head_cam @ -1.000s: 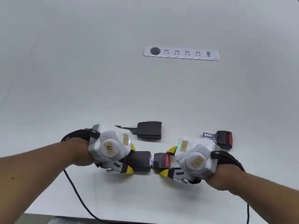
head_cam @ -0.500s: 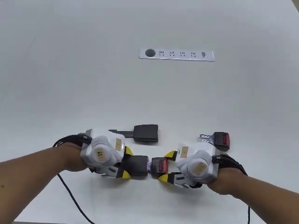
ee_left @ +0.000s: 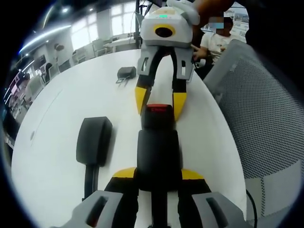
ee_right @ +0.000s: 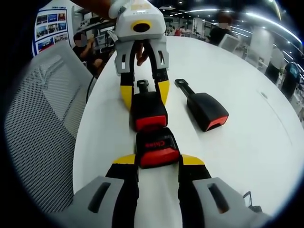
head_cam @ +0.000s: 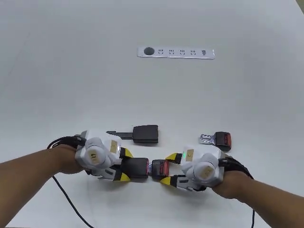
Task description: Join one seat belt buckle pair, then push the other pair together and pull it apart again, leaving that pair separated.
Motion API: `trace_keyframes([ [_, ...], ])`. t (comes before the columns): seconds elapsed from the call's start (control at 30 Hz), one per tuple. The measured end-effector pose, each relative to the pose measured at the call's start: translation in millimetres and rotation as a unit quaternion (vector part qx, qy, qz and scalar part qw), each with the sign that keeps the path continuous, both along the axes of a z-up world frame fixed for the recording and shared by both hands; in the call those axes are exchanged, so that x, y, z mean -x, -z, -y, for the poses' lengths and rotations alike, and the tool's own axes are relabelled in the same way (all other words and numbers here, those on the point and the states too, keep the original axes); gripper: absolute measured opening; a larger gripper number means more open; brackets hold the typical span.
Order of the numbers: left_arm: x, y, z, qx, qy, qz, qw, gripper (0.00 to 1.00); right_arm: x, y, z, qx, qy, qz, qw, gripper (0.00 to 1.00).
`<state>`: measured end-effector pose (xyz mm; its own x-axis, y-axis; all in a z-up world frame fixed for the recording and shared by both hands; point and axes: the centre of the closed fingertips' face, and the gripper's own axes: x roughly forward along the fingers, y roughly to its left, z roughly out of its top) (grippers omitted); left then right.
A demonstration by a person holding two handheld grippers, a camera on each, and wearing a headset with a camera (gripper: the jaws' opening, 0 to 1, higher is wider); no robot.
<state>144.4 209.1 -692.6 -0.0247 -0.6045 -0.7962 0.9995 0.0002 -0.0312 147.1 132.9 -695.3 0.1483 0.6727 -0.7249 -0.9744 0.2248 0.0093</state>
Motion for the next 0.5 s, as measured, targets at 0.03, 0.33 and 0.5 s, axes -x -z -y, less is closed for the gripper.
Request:
trace_keyframes([
  [0.03,-0.1,0.1,-0.1,0.001,0.0,0.0,1.0,0.31,0.0,0.1,0.5,-0.001,0.0,0.0,1.0,0.3],
  [0.33,0.6,-0.6,0.3,0.001,0.002,-0.002,1.0,0.32,0.9,1.0,1.2,-0.005,0.006,-0.001,1.0,0.3],
  [0.5,1.2,-1.8,1.5,-0.008,0.006,-0.002,1.0,0.32,0.6,1.0,0.9,-0.002,0.006,-0.001,1.0,0.3],
])
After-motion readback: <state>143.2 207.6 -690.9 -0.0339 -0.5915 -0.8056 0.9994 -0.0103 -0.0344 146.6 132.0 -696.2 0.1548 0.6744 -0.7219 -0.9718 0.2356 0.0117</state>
